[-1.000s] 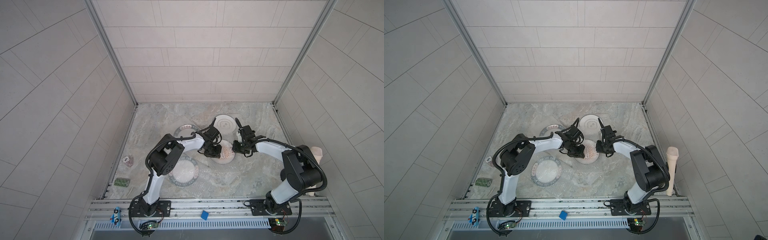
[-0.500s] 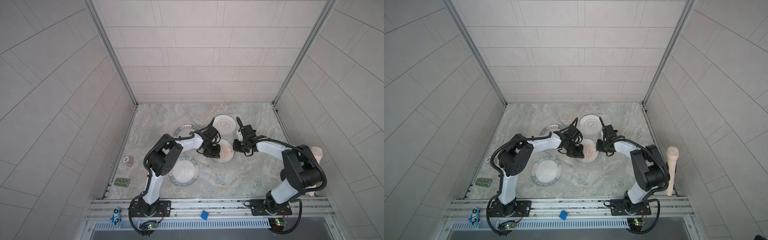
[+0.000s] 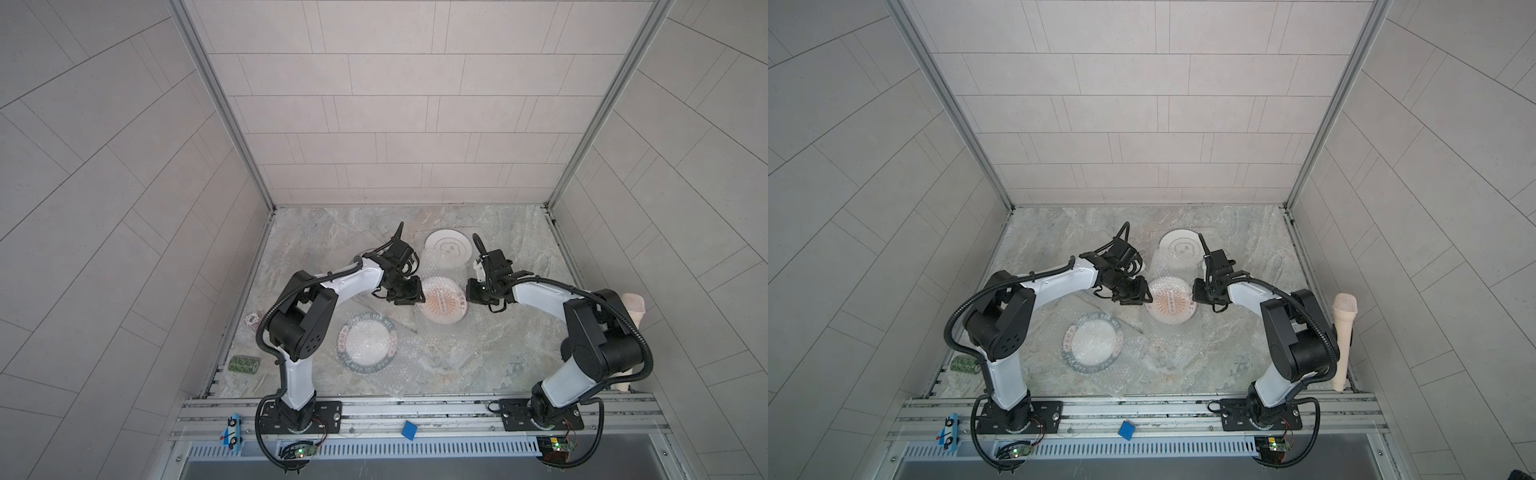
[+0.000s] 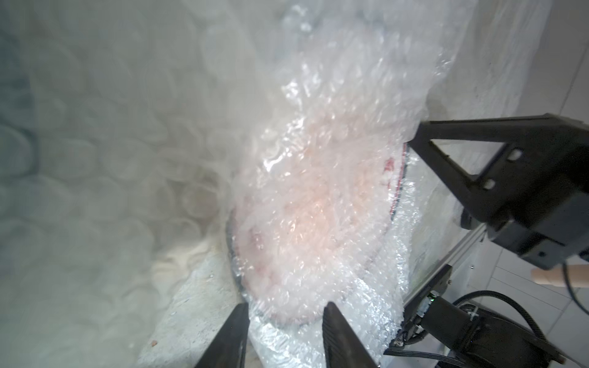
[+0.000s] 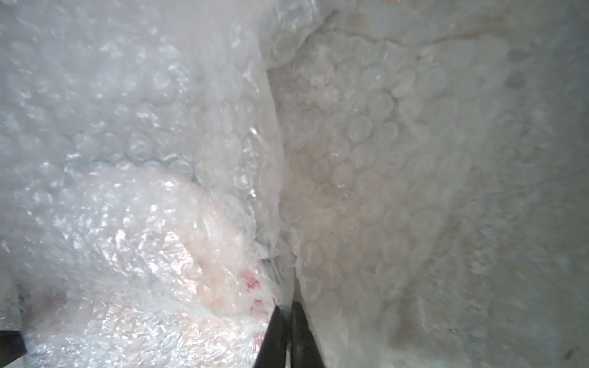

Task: Unpack dinner plates from bubble wrap
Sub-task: Unwrap the bubble wrap at the center of the board.

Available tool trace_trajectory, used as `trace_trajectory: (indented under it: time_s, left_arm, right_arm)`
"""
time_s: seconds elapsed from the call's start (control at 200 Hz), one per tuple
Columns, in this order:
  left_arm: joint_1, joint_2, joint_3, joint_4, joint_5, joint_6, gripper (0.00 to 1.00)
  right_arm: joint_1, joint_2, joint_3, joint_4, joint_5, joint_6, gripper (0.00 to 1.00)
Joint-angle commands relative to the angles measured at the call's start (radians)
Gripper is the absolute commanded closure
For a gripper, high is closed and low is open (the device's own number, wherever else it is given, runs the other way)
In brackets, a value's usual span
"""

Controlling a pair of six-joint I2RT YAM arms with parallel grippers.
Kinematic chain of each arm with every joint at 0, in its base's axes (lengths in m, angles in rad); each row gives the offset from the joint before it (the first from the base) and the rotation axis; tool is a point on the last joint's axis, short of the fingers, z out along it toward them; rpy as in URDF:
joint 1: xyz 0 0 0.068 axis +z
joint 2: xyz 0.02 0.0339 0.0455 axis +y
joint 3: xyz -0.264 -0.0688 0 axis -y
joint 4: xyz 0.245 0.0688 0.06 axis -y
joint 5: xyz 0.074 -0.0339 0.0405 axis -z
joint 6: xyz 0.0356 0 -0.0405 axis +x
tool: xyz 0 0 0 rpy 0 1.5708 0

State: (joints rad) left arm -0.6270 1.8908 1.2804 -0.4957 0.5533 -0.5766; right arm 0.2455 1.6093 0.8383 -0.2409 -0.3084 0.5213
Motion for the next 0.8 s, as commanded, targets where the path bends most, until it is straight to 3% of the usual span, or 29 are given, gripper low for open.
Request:
trace_trajectory:
  time_s: [0.0, 0.155, 0.335, 0.46, 0.58, 0.796]
  left_arm:
    - [-0.007, 0.044, 0.016, -0.06, -0.039, 0.021, 0.62]
    - [-0.007, 0.068, 0.024, -0.056, -0.078, 0.012, 0.63]
    - [-0.007, 0.098, 0.027, -0.051, -0.084, 0.009, 0.63]
    - [-0.006, 0.105, 0.022, -0.054, -0.101, 0.013, 0.76]
    - [-0.006, 0.116, 0.014, -0.039, -0.094, 0.008, 0.81]
    - [-0.007, 0.137, 0.011, -0.044, -0.1, 0.013, 0.89]
  right_arm:
    - [-0.002, 0.001, -0.018, -0.034, 0.018, -0.001, 0.89]
    - [-0.002, 0.001, -0.018, -0.04, 0.015, -0.004, 0.88]
    - [-0.002, -0.016, -0.018, -0.058, 0.01, -0.007, 0.79]
    - [-0.002, -0.039, -0.015, -0.071, -0.011, -0.011, 0.73]
    - [-0.002, -0.042, -0.012, -0.08, -0.024, -0.02, 0.65]
    - [-0.002, -0.016, -0.015, -0.05, -0.069, -0.014, 0.65]
